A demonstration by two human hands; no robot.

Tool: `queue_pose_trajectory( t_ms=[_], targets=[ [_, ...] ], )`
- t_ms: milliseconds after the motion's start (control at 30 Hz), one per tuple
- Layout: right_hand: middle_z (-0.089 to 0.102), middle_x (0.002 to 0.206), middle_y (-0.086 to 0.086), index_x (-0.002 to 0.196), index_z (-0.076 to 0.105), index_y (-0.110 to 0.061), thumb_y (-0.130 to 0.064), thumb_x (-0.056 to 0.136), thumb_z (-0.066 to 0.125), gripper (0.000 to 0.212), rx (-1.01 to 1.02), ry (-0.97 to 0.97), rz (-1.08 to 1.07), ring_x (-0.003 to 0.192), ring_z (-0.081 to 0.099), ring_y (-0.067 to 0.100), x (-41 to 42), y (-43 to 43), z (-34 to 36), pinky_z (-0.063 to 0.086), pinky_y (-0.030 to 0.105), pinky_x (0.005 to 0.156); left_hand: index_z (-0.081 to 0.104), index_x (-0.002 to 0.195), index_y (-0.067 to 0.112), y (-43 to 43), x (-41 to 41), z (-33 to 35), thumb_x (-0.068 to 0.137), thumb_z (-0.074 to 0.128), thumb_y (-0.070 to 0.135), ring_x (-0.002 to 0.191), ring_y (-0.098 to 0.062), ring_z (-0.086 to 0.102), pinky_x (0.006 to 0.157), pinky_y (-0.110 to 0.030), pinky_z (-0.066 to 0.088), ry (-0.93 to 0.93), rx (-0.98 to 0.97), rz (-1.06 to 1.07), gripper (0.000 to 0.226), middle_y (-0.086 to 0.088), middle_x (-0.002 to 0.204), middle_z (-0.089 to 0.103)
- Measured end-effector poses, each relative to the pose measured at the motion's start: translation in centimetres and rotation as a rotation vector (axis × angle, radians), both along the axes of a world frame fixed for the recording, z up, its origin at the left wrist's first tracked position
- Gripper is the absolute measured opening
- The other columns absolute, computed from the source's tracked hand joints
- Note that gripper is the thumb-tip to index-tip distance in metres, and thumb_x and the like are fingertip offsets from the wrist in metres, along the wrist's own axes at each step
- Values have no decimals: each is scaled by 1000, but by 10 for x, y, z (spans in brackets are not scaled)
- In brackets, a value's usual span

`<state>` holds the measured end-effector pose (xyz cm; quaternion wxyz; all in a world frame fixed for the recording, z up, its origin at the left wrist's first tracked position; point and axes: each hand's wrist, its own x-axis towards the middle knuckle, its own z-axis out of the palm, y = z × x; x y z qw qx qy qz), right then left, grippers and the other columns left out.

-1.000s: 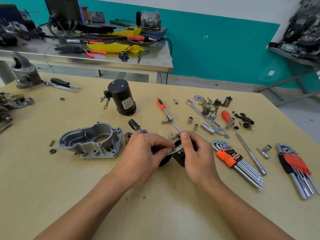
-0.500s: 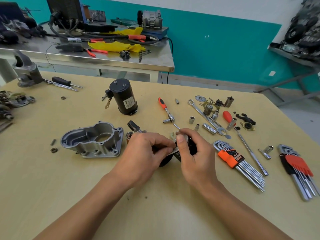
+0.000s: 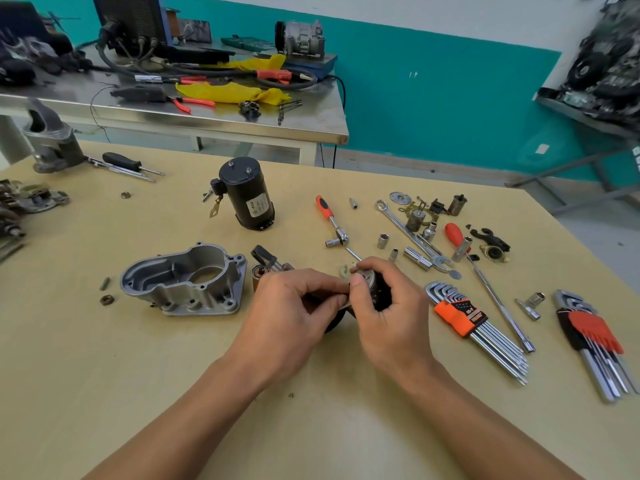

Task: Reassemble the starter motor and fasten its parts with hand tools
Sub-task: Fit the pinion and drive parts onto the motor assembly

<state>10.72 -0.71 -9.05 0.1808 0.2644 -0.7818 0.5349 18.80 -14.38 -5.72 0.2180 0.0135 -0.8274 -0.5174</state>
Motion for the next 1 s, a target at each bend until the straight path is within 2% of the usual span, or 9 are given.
queue_pose_trajectory(
  t_ms=[133, 300, 500, 667, 767, 933, 1000],
  targets=[
    [61, 74, -15, 96, 66, -18, -38, 90, 56, 23, -8, -12, 20, 66, 59, 11, 0, 1, 1, 43, 19, 60, 80, 95, 24, 1, 0, -1, 85, 76, 8, 83, -1, 70, 75, -26, 57, 12, -14, 6, 19, 18, 87, 76],
    [66, 78, -6, 94, 67, -16, -38, 93, 50, 28, -83, -94, 72, 71, 63, 16, 2, 2, 4, 51, 35, 62, 80, 95, 22, 2, -1, 0, 85, 76, 9, 84, 1, 68, 78, -23, 55, 3, -61, 23, 17, 16, 87, 75],
    [68, 82, -4, 93, 67, -19, -41, 90, 50, 28, -122, -202, 103, 74, 63, 16, 3, 2, 5, 52, 35, 66, 80, 94, 21, 0, -1, 3, 85, 75, 7, 83, 5, 66, 76, -12, 49, -11, -110, 10, 17, 19, 86, 73],
    [70, 85, -2, 92, 68, -20, -34, 93, 52, 22, -142, -301, 127, 80, 66, 18, 2, 2, 3, 54, 36, 72, 80, 92, 20, 0, 0, 4, 86, 74, 6, 84, 5, 66, 76, -11, 50, 0, -135, -5, 16, 17, 87, 74],
    [71, 87, -3, 93, 69, -20, -38, 91, 52, 25, -153, -334, 133, 83, 67, 16, 2, 2, 3, 56, 34, 75, 80, 92, 18, 0, 1, 5, 86, 74, 6, 83, 3, 66, 75, -12, 49, 4, -151, -16, 16, 15, 86, 73],
    [72, 90, -2, 91, 70, -21, -34, 92, 53, 22, -186, -437, 162, 86, 68, 19, 2, 4, 5, 57, 41, 77, 80, 93, 18, 1, 2, 6, 86, 74, 6, 84, 0, 65, 74, -12, 49, 15, -191, -8, 15, 14, 87, 72],
    [72, 91, -3, 90, 71, -23, -34, 93, 53, 21, -179, -457, 176, 86, 68, 15, 3, 6, 7, 57, 37, 76, 80, 93, 18, 2, 2, 5, 86, 74, 7, 85, -1, 65, 76, -14, 50, 21, -209, -3, 14, 13, 89, 72]
  ],
)
